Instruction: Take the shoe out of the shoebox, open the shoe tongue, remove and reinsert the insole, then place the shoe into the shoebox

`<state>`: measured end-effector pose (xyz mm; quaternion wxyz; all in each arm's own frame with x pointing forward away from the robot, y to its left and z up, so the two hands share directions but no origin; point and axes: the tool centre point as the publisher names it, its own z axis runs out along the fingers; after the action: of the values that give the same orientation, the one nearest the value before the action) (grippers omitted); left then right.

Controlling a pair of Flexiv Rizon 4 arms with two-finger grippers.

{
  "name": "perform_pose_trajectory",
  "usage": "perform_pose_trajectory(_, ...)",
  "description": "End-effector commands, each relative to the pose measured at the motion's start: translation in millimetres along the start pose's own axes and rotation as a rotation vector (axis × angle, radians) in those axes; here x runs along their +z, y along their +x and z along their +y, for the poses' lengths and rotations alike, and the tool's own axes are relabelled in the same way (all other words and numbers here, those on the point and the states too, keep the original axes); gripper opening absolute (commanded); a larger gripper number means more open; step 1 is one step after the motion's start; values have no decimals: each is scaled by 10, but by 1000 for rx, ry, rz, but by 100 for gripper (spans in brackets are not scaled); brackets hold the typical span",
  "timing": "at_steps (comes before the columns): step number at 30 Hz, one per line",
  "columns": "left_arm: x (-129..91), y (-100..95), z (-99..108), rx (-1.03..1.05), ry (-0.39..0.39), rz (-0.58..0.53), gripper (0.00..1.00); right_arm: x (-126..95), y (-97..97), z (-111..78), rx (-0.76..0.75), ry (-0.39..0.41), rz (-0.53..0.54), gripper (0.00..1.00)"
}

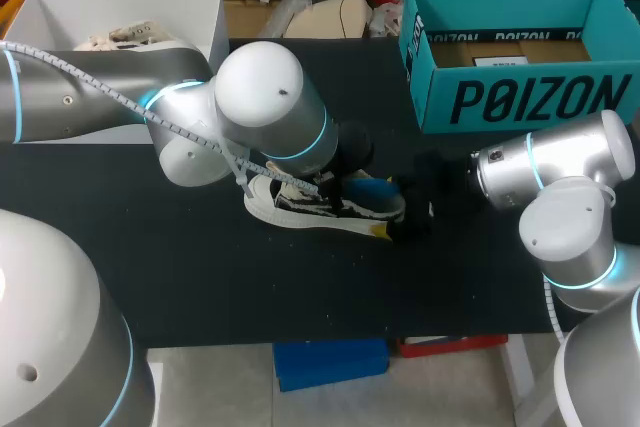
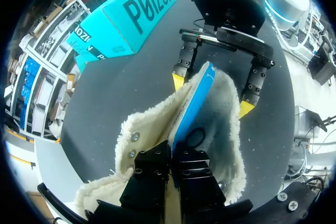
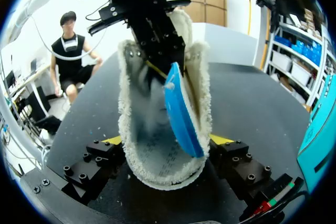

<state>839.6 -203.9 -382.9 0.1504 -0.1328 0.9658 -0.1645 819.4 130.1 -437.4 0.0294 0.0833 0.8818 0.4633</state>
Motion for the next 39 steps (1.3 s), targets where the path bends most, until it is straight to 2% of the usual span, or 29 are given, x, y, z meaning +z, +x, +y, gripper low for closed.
perform_pose_trajectory(1,-53,29,13,18,32,88,0,27,20,-20,1,3,0,0)
perform_pose_trajectory(12,5,239,-113,96,63,119,0,27,20,-20,1,3,0,0)
perform_pose_trajectory(19,44,270,-162,134,105,113,0,27,20,-20,1,3,0,0)
perform_pose_trajectory(20,41,266,-164,135,114,107,24,27,20,-20,1,3,0,0)
perform_pose_trajectory(21,32,257,-167,136,123,103,40,27,20,-20,1,3,0,0)
perform_pose_trajectory(24,22,232,-184,132,147,85,45,27,20,-20,1,3,0,0)
perform_pose_trajectory(32,83,265,-296,141,214,22,42,27,20,-20,1,3,0,0)
perform_pose_trajectory(39,145,303,-415,170,236,0,37,27,20,-20,1,3,0,0)
